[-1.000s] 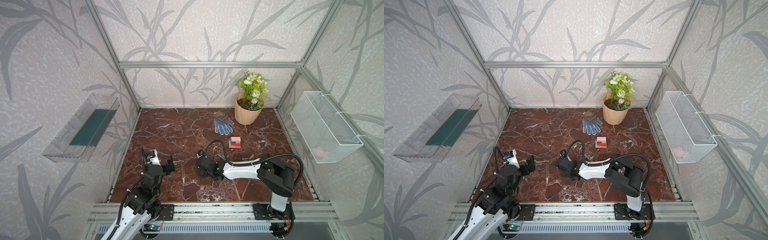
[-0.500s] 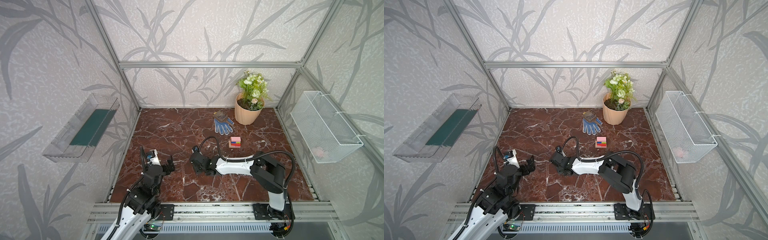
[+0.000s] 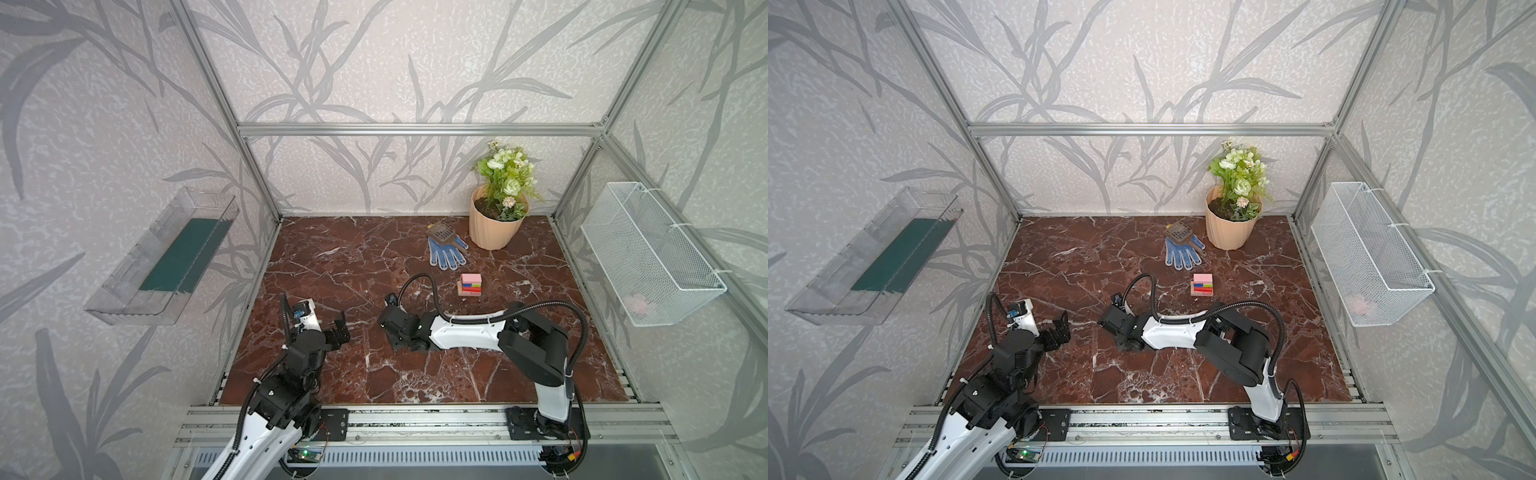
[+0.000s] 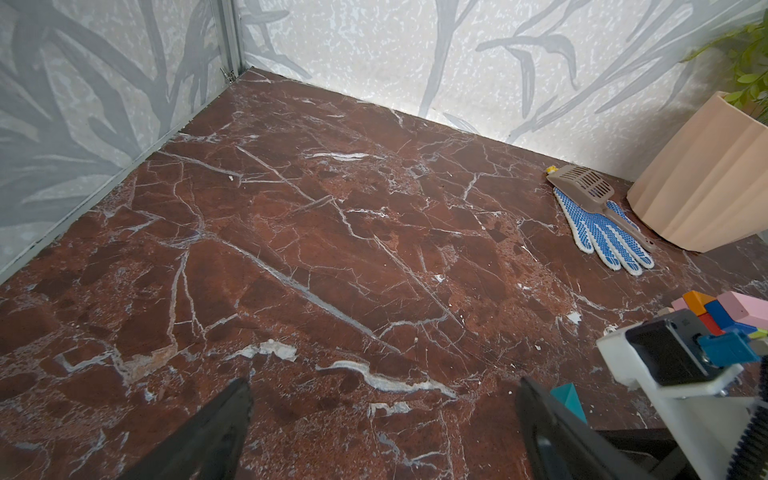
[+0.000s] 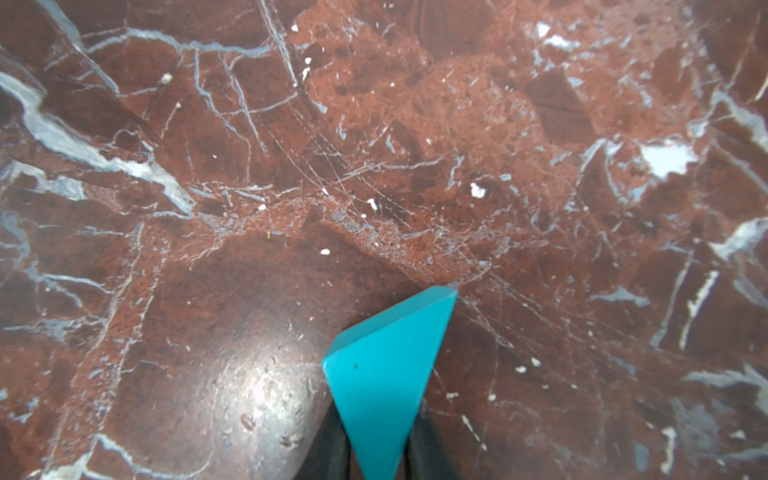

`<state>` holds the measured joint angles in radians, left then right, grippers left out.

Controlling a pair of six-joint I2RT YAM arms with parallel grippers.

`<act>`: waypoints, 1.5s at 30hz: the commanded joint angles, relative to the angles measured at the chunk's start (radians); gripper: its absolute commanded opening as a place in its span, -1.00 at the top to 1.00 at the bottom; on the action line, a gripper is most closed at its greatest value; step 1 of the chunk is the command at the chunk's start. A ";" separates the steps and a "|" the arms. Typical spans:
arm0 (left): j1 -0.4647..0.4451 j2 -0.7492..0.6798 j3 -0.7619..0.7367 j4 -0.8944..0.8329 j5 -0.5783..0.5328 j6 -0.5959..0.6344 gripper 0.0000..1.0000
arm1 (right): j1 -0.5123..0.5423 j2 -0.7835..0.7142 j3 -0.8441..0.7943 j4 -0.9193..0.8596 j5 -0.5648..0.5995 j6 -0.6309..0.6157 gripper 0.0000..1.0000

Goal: Build the wood block tower
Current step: 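Lift the teal block with the right gripper and carry it toward the stack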

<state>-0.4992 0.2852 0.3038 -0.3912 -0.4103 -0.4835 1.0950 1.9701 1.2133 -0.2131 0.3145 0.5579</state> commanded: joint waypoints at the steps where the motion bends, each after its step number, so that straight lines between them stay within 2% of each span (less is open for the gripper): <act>1: 0.000 -0.002 0.023 -0.017 -0.018 -0.013 -0.99 | -0.015 -0.064 -0.016 -0.003 0.018 -0.014 0.54; 5: -0.001 -0.003 0.023 -0.017 -0.017 -0.013 -0.98 | -0.019 -0.055 -0.016 0.000 0.007 -0.014 -0.03; 12: 0.000 -0.003 0.020 -0.015 -0.015 -0.013 -0.98 | -0.018 0.015 0.047 -0.027 0.008 -0.007 -0.12; 18: 0.000 -0.002 0.020 -0.015 -0.014 -0.012 -0.99 | -0.026 0.056 0.090 -0.045 0.015 -0.013 -0.07; 24: -0.001 -0.001 0.020 -0.013 -0.012 -0.012 -0.98 | -0.040 0.088 0.119 -0.067 0.014 -0.006 0.23; 30: -0.001 0.000 0.019 -0.008 -0.008 -0.010 -0.99 | -0.040 0.088 0.129 -0.075 0.018 -0.008 0.44; 35: 0.000 0.000 0.019 -0.009 -0.008 -0.010 -0.98 | -0.043 0.040 0.103 -0.061 0.026 -0.024 0.51; 38: -0.001 -0.001 0.020 -0.009 -0.007 -0.010 -0.99 | -0.051 0.000 0.072 -0.040 0.037 -0.071 0.51; 41: -0.001 -0.001 0.019 -0.009 -0.005 -0.008 -0.98 | -0.066 -0.029 0.026 0.015 -0.042 -0.172 0.51; 45: -0.001 -0.001 0.022 -0.010 0.008 -0.009 -0.99 | -0.066 -0.065 -0.046 0.055 -0.077 -0.275 0.50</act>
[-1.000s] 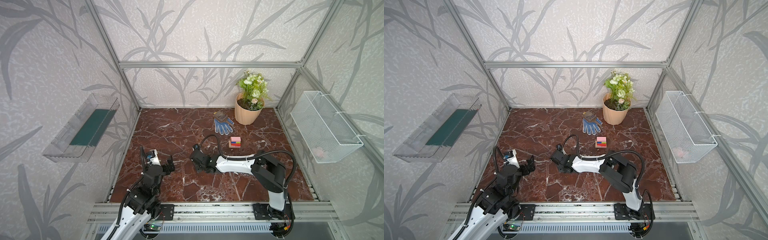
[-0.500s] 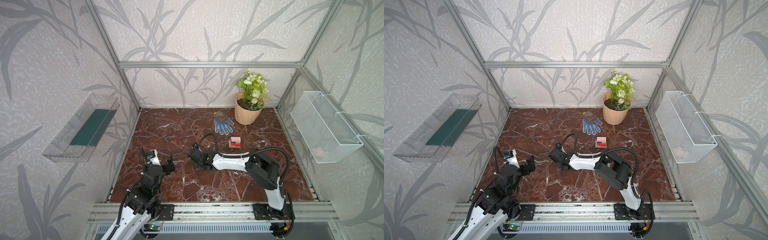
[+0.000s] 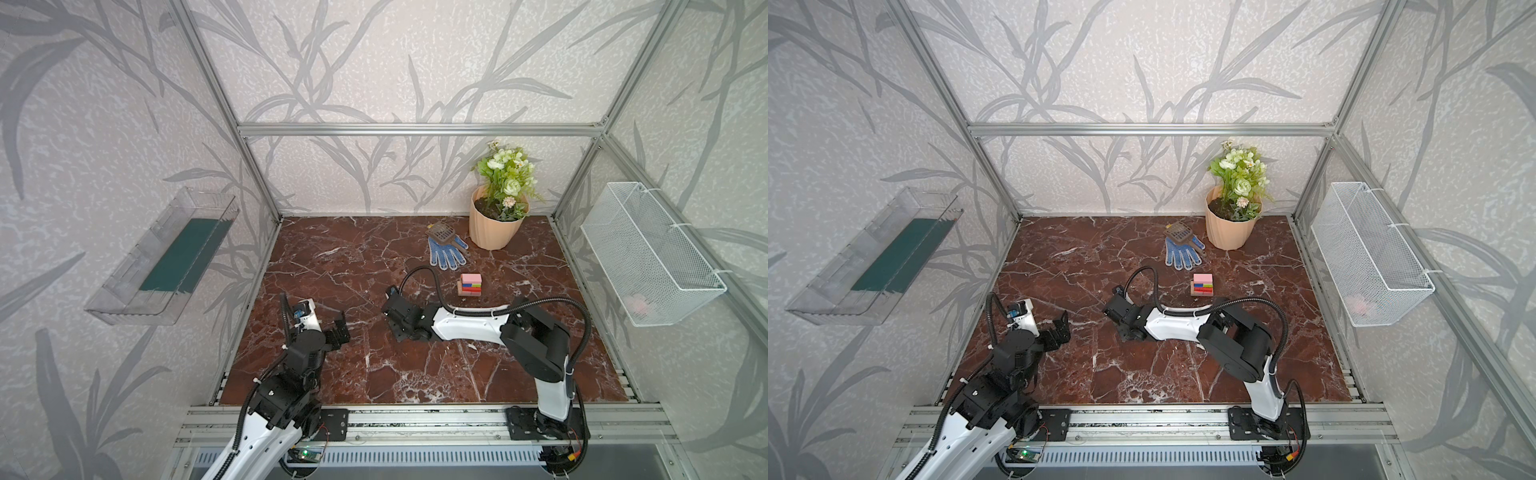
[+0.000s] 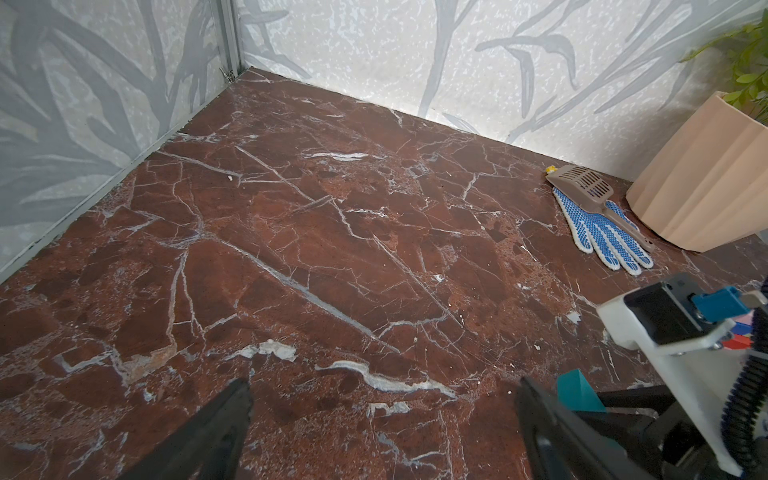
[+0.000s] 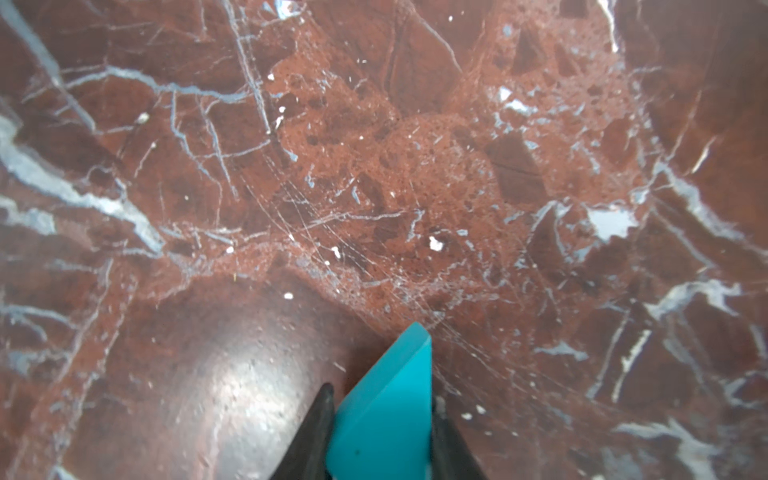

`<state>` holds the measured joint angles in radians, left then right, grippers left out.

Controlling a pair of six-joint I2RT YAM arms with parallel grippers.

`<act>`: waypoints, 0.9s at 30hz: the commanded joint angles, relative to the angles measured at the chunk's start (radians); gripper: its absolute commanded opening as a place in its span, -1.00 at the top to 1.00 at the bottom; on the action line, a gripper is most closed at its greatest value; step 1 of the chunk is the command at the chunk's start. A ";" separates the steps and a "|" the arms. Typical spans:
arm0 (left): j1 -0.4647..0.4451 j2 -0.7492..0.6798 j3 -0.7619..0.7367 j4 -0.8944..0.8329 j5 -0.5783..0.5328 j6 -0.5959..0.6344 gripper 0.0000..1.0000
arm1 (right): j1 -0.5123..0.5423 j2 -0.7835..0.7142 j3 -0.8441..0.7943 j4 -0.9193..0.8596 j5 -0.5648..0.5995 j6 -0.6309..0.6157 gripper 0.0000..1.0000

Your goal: Build the wood block tower

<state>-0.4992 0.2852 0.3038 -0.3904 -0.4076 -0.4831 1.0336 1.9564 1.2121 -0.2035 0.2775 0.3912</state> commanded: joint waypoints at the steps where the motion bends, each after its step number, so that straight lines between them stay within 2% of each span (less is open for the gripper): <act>1: -0.001 -0.002 0.023 -0.009 0.020 -0.009 -0.99 | -0.004 -0.064 -0.073 0.070 -0.066 -0.128 0.49; 5: -0.001 -0.001 0.029 0.016 0.053 -0.029 -0.99 | -0.043 -0.111 -0.160 0.147 -0.187 -0.143 0.45; 7: -0.001 -0.003 0.019 0.031 0.055 -0.116 -0.99 | -0.063 -0.123 -0.189 0.183 -0.261 -0.113 0.45; 10: 0.000 0.003 -0.054 0.238 0.259 -0.143 -0.99 | -0.097 -0.131 -0.230 0.260 -0.371 -0.040 0.46; 13: -0.001 0.059 -0.124 0.453 0.413 -0.208 -0.98 | -0.120 -0.139 -0.267 0.342 -0.416 0.094 0.50; 16: 0.000 0.144 -0.118 0.530 0.466 -0.249 -0.99 | -0.151 -0.127 -0.286 0.401 -0.465 0.255 0.55; 20: -0.001 0.260 -0.113 0.621 0.546 -0.231 -0.98 | -0.196 -0.094 -0.322 0.543 -0.544 0.421 0.53; 23: -0.001 0.323 -0.116 0.654 0.565 -0.222 -0.98 | -0.233 -0.063 -0.345 0.647 -0.594 0.508 0.43; 27: -0.002 0.382 -0.105 0.659 0.578 -0.218 -0.98 | -0.250 -0.060 -0.354 0.629 -0.566 0.505 0.11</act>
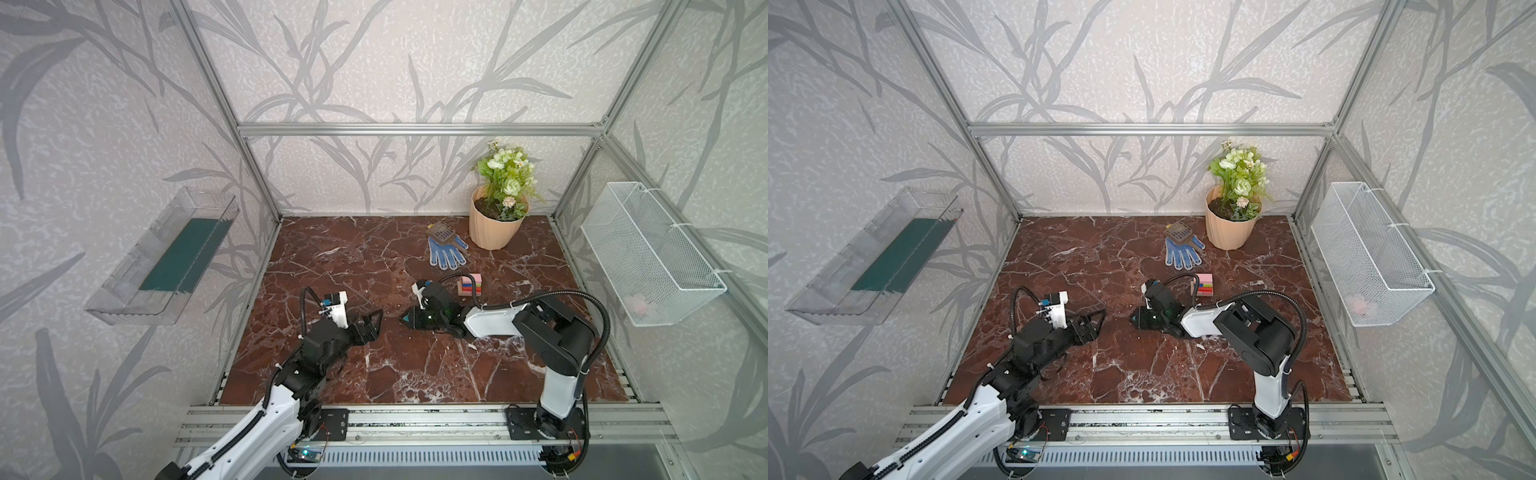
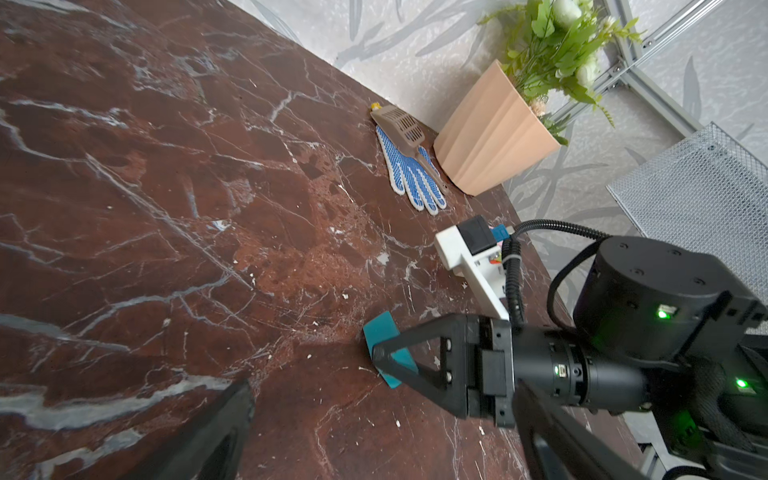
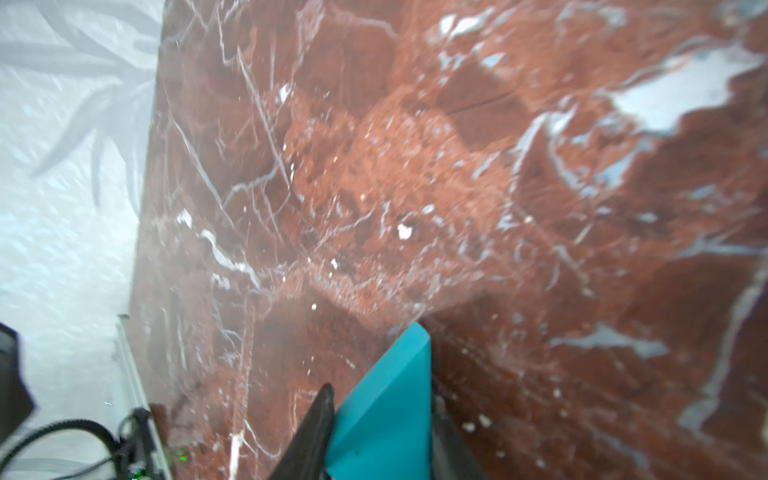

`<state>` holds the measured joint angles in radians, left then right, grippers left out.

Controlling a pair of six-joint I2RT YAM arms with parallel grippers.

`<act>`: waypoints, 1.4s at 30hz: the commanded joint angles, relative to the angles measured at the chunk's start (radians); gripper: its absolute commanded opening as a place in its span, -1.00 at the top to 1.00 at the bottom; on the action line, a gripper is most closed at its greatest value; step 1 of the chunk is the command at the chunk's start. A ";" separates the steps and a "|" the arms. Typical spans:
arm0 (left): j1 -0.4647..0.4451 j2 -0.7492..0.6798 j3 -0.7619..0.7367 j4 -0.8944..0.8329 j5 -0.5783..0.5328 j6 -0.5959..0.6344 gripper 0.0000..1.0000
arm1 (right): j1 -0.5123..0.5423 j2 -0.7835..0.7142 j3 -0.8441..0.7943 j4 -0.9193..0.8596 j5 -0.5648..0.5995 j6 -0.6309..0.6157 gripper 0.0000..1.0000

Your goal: Build the wood block tower

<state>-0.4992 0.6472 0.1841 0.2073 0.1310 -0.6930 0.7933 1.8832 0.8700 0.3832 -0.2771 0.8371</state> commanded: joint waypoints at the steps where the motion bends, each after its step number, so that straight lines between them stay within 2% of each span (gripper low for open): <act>1: -0.002 0.028 0.018 0.060 0.039 -0.007 -0.98 | -0.010 0.009 -0.014 0.029 0.001 0.051 0.05; 6: -0.001 0.051 0.016 0.069 0.037 -0.002 -0.98 | -0.013 -0.010 -0.035 -0.031 0.065 0.015 -0.22; 13: 0.000 0.069 0.018 0.064 0.039 0.000 -0.98 | -0.016 -0.093 -0.060 -0.164 0.213 -0.054 -0.41; 16: -0.001 0.040 0.046 -0.032 0.005 0.027 -0.97 | 0.000 -0.134 -0.048 -0.241 0.283 -0.098 -0.52; 18: -0.001 -0.010 0.081 -0.159 -0.068 0.065 -0.96 | 0.031 -0.151 -0.020 -0.305 0.337 -0.139 -0.56; 24: 0.008 -0.228 0.133 -0.492 -0.355 0.141 -0.98 | 0.128 -0.127 0.096 -0.432 0.412 -0.292 -0.57; 30: 0.015 -0.340 0.116 -0.522 -0.388 0.148 -0.98 | 0.199 -0.110 0.171 -0.528 0.494 -0.379 -0.59; 36: 0.013 -0.309 0.197 -0.664 -0.491 0.173 -0.99 | 0.205 -0.033 0.224 -0.607 0.561 -0.366 -0.59; 42: 0.015 -0.264 0.182 -0.632 -0.498 0.172 -0.98 | 0.206 0.036 0.294 -0.690 0.615 -0.358 -0.57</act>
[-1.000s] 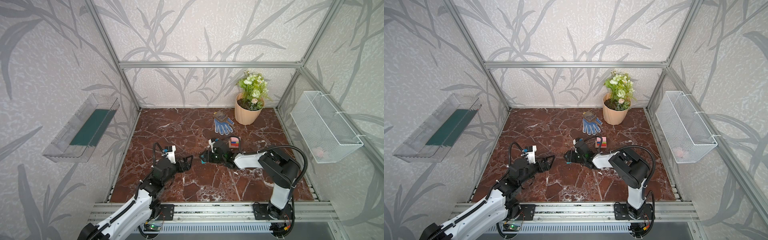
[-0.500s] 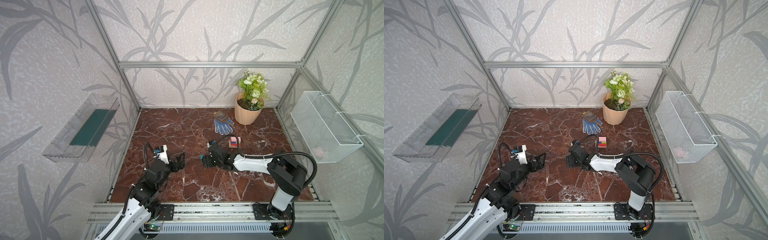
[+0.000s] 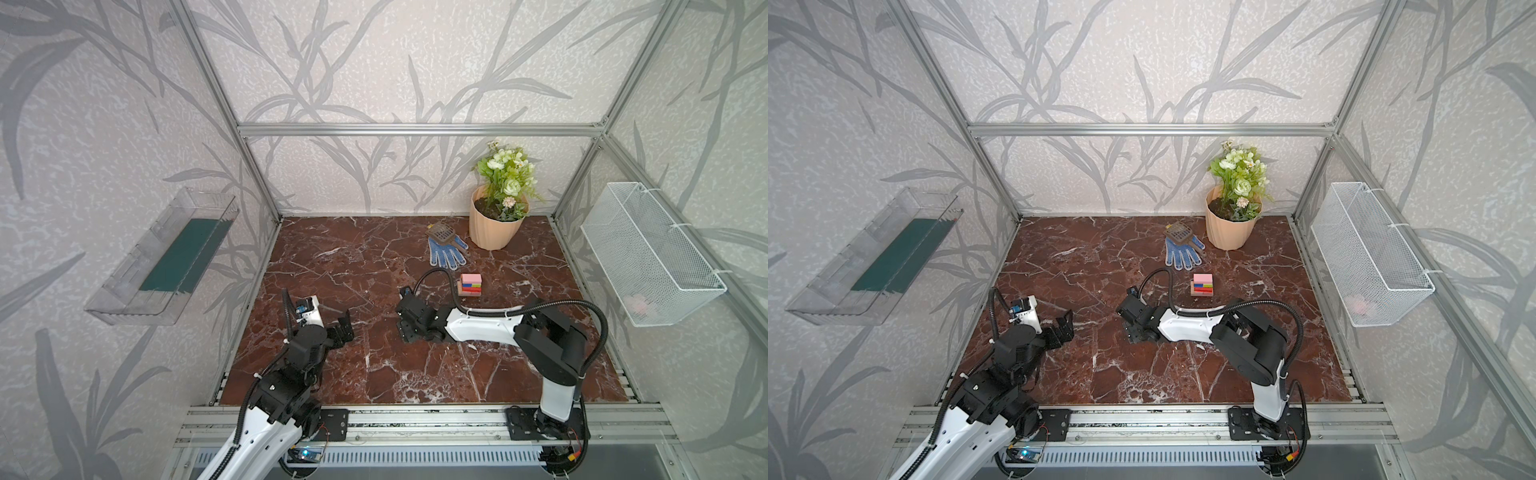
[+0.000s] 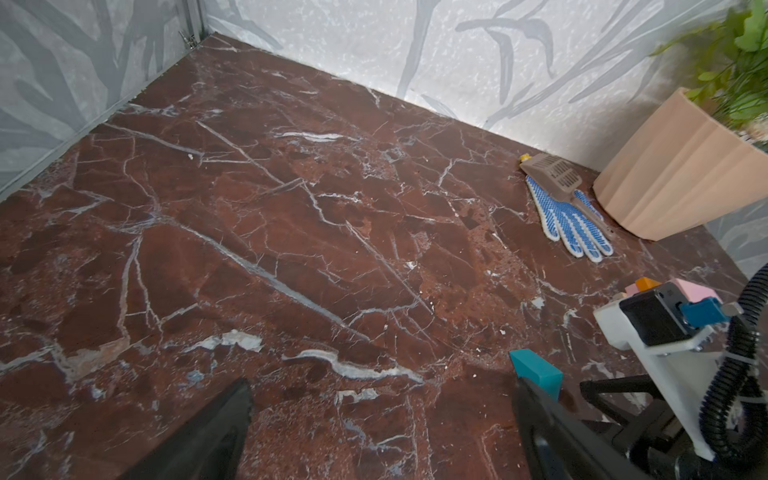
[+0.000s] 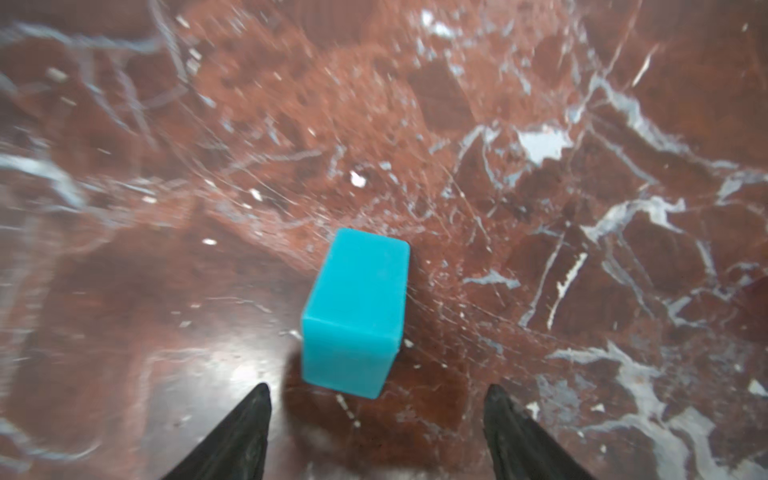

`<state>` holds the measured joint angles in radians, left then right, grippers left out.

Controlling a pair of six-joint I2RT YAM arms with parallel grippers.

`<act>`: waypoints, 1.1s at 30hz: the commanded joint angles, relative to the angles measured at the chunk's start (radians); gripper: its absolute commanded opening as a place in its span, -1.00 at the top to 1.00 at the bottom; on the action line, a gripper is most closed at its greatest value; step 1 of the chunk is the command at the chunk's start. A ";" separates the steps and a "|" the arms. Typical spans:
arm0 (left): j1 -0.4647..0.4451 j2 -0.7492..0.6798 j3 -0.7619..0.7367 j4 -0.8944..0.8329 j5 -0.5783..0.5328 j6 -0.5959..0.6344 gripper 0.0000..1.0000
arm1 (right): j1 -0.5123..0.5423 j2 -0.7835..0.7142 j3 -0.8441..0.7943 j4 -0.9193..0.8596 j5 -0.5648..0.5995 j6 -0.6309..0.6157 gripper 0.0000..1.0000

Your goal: Build the wood block tower

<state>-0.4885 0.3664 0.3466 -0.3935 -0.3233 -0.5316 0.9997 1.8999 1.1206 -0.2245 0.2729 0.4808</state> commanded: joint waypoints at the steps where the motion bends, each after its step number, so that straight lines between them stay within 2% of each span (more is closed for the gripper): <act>1: 0.004 0.021 0.019 -0.030 -0.046 0.008 -0.98 | -0.001 0.026 0.052 -0.097 0.082 0.004 -0.57; 4: 0.003 0.018 0.016 -0.031 -0.047 0.008 -0.97 | -0.006 0.035 0.061 -0.123 0.125 0.010 -0.55; 10: 0.003 -0.042 0.001 -0.045 -0.049 0.006 -0.97 | -0.053 0.038 0.039 -0.123 0.116 0.034 -0.52; 18: 0.003 -0.095 -0.008 -0.063 -0.054 0.004 -0.98 | -0.122 0.048 0.025 -0.089 0.050 0.035 -0.50; 29: 0.002 -0.096 -0.010 -0.061 -0.054 0.004 -0.98 | -0.101 -0.021 -0.011 -0.043 -0.023 0.028 -0.50; 31: 0.003 -0.096 -0.010 -0.061 -0.053 0.004 -0.98 | -0.094 -0.052 -0.019 -0.029 -0.044 -0.006 -0.50; 33: 0.004 -0.096 -0.010 -0.061 -0.054 0.004 -0.98 | -0.094 -0.098 -0.023 -0.012 -0.081 -0.095 -0.51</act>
<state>-0.4885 0.2764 0.3450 -0.4377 -0.3504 -0.5308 0.8970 1.8797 1.1072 -0.2535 0.2455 0.4763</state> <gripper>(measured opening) 0.989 0.753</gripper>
